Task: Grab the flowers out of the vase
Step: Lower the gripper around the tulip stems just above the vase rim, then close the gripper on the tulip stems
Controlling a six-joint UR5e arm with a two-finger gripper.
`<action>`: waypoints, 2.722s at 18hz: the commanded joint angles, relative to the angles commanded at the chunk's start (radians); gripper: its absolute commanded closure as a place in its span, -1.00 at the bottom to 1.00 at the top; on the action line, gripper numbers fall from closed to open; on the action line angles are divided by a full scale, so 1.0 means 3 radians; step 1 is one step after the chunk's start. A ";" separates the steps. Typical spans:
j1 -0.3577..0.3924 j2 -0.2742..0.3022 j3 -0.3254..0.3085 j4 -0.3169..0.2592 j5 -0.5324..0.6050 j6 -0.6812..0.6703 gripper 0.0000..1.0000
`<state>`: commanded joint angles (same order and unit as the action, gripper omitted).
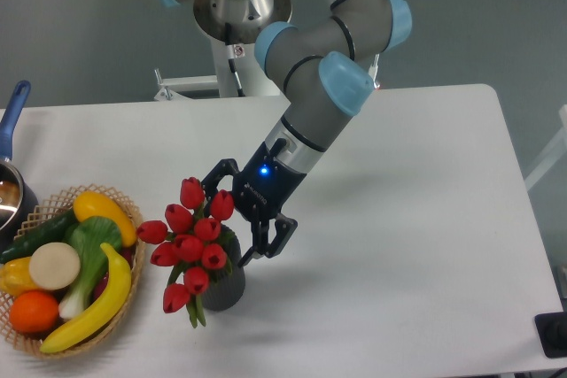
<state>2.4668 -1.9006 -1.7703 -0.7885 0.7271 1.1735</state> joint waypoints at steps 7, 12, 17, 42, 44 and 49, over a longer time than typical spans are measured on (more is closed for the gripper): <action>-0.0031 -0.0046 0.0010 0.0005 -0.0026 0.0000 -1.00; -0.0062 -0.0072 0.0015 0.0031 -0.0031 0.0000 -1.00; -0.0062 -0.0143 0.0041 0.0158 -0.0036 0.0000 -0.92; -0.0026 -0.0123 0.0005 0.0169 -0.0219 0.0020 -0.11; -0.0016 -0.0118 0.0005 0.0169 -0.0245 0.0015 0.02; 0.0010 -0.0087 0.0005 0.0169 -0.0266 0.0010 0.06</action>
<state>2.4697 -1.9267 -1.7687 -0.7378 0.6474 1.1766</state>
